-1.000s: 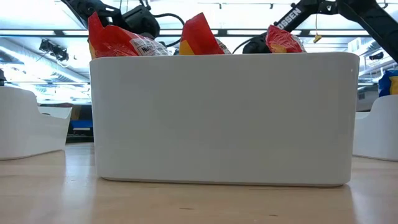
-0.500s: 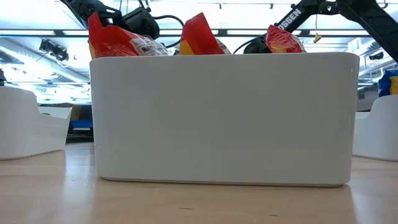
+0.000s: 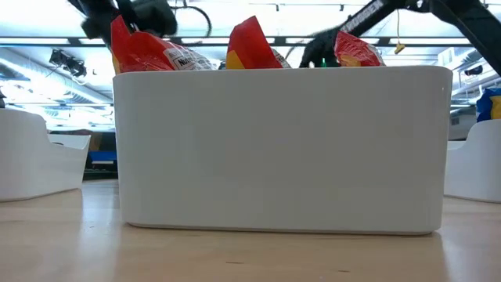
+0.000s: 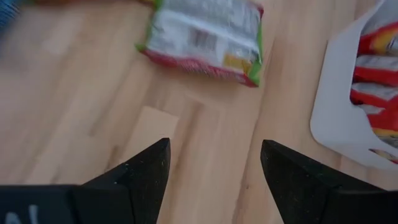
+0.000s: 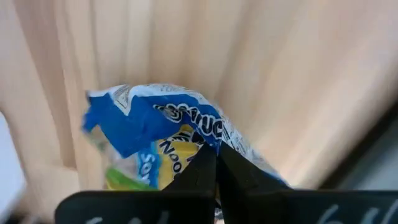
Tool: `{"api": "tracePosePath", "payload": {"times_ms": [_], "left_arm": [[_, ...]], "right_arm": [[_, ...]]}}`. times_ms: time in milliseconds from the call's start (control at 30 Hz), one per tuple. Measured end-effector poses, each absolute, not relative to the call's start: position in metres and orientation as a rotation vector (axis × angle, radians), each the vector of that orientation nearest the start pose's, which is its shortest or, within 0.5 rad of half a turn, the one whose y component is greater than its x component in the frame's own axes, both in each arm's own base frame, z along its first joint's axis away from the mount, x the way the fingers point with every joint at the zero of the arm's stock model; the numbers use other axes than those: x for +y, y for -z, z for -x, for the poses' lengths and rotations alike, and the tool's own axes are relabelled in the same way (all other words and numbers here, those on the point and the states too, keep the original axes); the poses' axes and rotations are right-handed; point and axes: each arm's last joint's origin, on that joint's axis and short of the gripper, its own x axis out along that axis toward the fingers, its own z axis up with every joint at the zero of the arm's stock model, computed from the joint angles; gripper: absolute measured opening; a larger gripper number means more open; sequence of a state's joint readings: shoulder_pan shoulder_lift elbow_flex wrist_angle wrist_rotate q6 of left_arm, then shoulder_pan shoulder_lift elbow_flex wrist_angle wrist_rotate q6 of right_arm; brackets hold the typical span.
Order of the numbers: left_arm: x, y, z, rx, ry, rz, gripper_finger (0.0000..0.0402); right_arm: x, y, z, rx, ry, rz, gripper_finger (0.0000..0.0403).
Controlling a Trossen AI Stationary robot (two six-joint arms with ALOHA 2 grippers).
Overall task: Sort Maruchan noodles
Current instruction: Put the right blue noodle pack into the right white bin
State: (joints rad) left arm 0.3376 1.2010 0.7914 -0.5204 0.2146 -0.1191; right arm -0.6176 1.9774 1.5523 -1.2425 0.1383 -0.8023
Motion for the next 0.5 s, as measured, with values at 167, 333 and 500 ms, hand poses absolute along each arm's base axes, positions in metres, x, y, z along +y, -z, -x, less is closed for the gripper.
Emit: {"api": "tracePosePath", "payload": {"times_ms": [167,333,500], "left_arm": [[0.075,-0.256,-0.202,0.752,-0.222,0.338,0.0253],[0.080,-0.273,-0.193,0.621,-0.254,0.315,0.0253],[0.082,-0.283,-0.194,0.525,-0.246,0.278,0.0253]], "right_arm": [[-0.207,-0.264,-0.294,1.531,0.137,0.020,0.0006],[-0.176,-0.323,-0.270,1.360,0.398,-0.232,0.0004],[-0.123,-0.362,-0.236,1.286,0.657,-0.494,0.0002]]}}
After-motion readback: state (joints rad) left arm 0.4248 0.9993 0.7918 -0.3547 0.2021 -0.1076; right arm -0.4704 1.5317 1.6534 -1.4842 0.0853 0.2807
